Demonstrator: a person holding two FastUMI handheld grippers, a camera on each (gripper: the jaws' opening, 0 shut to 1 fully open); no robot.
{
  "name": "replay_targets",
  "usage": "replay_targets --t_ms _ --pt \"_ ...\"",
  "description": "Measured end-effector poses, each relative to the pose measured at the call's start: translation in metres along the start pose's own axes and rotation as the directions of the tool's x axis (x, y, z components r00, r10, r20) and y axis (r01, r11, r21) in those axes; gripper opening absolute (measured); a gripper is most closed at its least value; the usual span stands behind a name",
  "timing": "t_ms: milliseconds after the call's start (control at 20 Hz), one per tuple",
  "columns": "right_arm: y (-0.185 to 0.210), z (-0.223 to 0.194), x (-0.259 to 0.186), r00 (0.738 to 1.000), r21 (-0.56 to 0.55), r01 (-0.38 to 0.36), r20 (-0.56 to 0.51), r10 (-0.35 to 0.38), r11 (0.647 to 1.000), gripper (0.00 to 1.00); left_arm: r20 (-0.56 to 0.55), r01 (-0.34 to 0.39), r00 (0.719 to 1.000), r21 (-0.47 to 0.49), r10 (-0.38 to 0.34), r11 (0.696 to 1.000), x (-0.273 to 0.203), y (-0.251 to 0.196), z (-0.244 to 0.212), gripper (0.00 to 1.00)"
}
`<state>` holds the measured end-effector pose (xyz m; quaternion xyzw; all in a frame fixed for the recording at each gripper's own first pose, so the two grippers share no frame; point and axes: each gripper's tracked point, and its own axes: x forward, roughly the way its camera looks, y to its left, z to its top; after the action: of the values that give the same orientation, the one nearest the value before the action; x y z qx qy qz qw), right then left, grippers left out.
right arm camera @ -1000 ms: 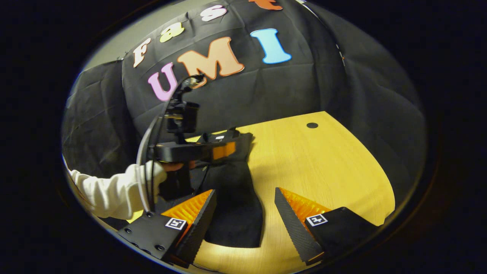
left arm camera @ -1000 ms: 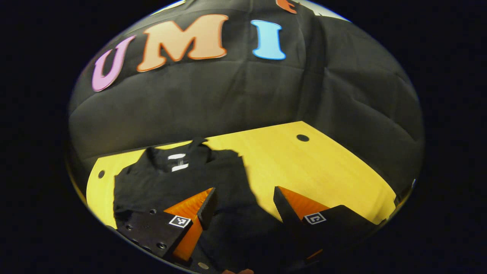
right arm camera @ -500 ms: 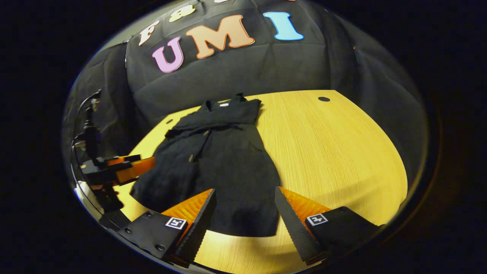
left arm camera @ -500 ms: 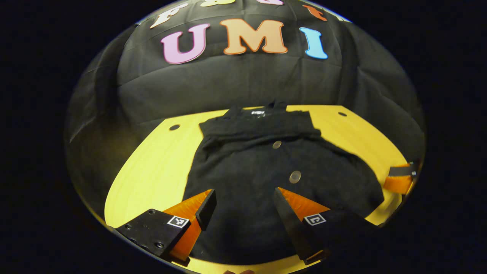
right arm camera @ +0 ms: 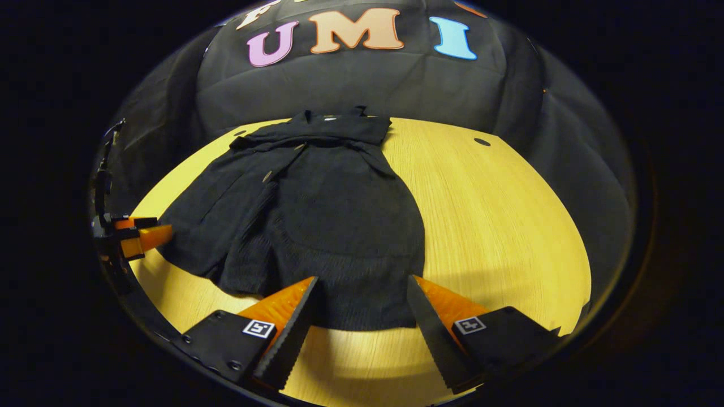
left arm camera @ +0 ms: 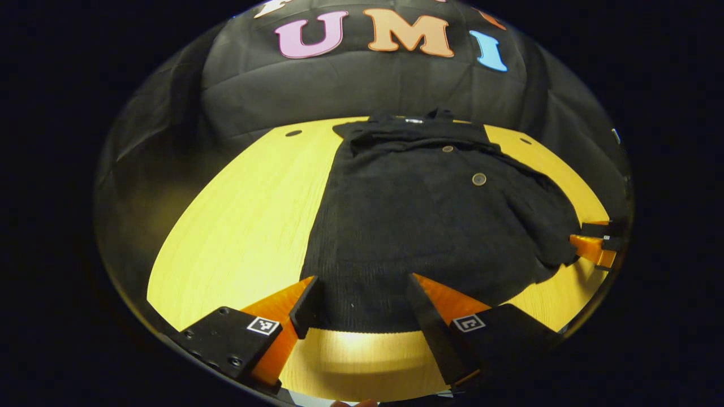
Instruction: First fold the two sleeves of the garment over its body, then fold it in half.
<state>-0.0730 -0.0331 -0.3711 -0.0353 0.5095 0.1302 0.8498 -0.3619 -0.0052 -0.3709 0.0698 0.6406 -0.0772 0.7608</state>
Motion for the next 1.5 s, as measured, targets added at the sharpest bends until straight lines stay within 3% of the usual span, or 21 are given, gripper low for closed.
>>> replay_targets --t_ms 250,350,400,600,650,700,750,950,1100,1200,1350,1500 --pt "0.007 0.004 0.003 1.000 0.007 -0.022 0.018 0.022 1.000 0.96 -0.004 0.030 1.000 -0.035 -0.030 0.999 0.006 -0.007 -0.002 0.94" --pt "0.016 0.005 0.005 0.999 -0.003 -0.037 0.023 0.037 0.999 0.84 0.007 0.063 0.998 -0.015 -0.063 0.998 0.008 -0.019 0.001 0.86" --pt "0.020 0.007 0.005 0.999 -0.007 -0.039 0.031 0.040 0.999 0.67 0.015 0.074 0.997 -0.004 -0.074 0.997 0.009 -0.025 0.003 0.70" --pt "0.030 0.011 0.004 0.999 -0.019 -0.047 0.027 0.047 0.999 0.30 0.019 0.043 0.999 0.030 -0.043 0.999 0.017 -0.033 0.008 0.08" --pt "0.030 0.012 0.003 0.999 -0.029 -0.048 0.022 0.049 0.998 0.22 0.021 0.040 0.999 0.037 -0.040 0.999 0.019 -0.034 0.010 0.04" --pt "0.029 0.014 0.002 0.999 -0.040 -0.042 0.026 0.044 0.998 0.23 0.017 0.043 0.999 0.033 -0.044 0.999 0.019 -0.034 0.011 0.02" --pt "0.029 0.014 0.005 0.999 -0.059 -0.036 0.022 0.037 0.998 0.15 0.013 0.048 0.999 0.024 -0.048 0.999 0.020 -0.034 0.012 0.01" --pt "0.026 0.032 -0.007 0.998 -0.116 -0.038 0.042 0.043 0.993 0.14 0.010 0.026 1.000 0.009 -0.026 1.000 0.018 -0.023 0.023 0.00" --pt "0.015 0.068 -0.015 0.993 -0.106 -0.035 0.105 0.046 0.994 0.15 0.056 0.021 0.998 -0.031 -0.019 0.999 0.014 -0.019 0.055 0.00" --pt "0.008 0.099 -0.023 0.987 -0.054 -0.053 0.150 0.060 0.997 0.07 0.094 0.025 0.995 -0.055 -0.020 0.998 0.014 -0.021 0.082 0.00" --pt "-0.001 0.142 -0.020 0.976 0.010 -0.090 0.201 0.086 0.996 0.07 0.147 0.043 0.989 -0.077 -0.031 0.996 0.019 -0.027 0.126 0.00" --pt "-0.011 0.170 -0.015 0.971 -0.009 -0.101 0.219 0.100 0.995 0.07 0.180 0.051 0.983 -0.082 -0.035 0.995 0.029 -0.032 0.158 0.00"
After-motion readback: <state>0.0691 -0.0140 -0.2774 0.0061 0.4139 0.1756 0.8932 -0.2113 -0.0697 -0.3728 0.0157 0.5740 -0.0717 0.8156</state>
